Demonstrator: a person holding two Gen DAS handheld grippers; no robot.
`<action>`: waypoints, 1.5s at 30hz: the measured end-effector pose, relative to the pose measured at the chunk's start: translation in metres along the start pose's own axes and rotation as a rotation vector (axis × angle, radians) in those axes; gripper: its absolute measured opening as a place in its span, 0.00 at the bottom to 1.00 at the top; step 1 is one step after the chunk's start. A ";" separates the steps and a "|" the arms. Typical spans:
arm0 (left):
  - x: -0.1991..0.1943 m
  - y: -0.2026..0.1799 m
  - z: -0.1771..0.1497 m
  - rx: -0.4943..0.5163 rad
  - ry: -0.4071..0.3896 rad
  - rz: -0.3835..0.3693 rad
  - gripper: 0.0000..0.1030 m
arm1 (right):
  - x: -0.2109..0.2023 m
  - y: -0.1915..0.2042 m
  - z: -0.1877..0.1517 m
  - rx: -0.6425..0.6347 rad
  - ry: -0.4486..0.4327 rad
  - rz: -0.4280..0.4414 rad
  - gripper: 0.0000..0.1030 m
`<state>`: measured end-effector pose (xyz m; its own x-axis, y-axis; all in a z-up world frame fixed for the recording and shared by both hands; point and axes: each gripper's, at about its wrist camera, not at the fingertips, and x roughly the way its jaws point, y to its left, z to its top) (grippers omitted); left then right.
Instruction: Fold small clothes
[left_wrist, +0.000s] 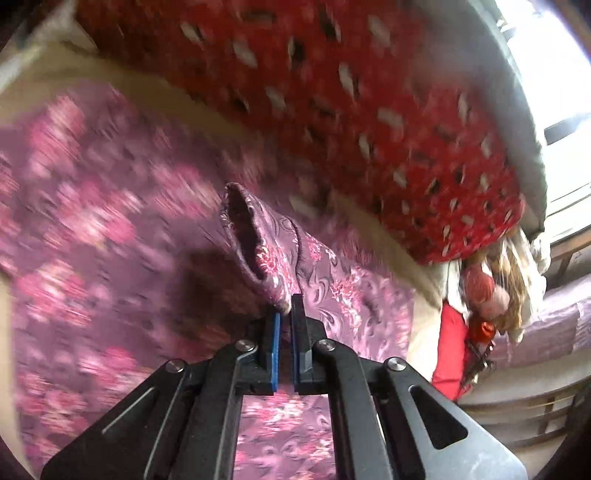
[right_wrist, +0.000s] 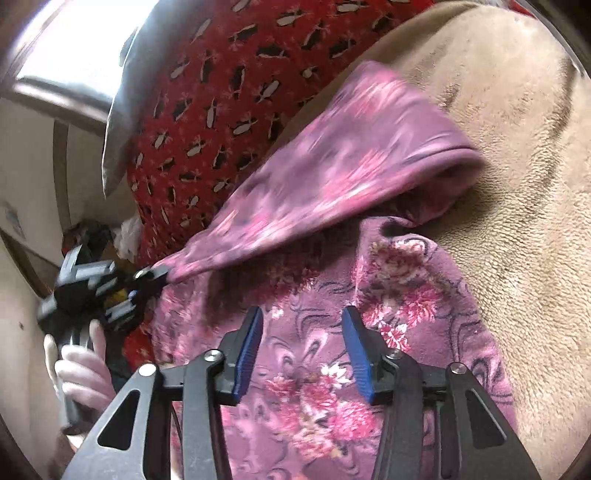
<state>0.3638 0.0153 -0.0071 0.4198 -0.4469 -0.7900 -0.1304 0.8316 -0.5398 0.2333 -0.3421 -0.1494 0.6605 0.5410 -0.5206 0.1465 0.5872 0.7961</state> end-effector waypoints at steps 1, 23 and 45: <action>-0.010 0.007 0.002 0.000 -0.027 0.012 0.03 | -0.002 -0.001 0.001 0.024 -0.006 0.014 0.53; -0.017 0.162 -0.018 -0.172 0.080 0.000 0.06 | 0.013 -0.015 0.008 0.280 -0.048 -0.061 0.08; -0.136 0.297 0.059 -0.351 -0.202 0.144 0.52 | 0.229 0.243 -0.071 -0.530 0.266 -0.078 0.25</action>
<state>0.3210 0.3425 -0.0432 0.5378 -0.2320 -0.8105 -0.4836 0.7026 -0.5220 0.3683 -0.0327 -0.0968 0.4451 0.5765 -0.6852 -0.2454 0.8144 0.5258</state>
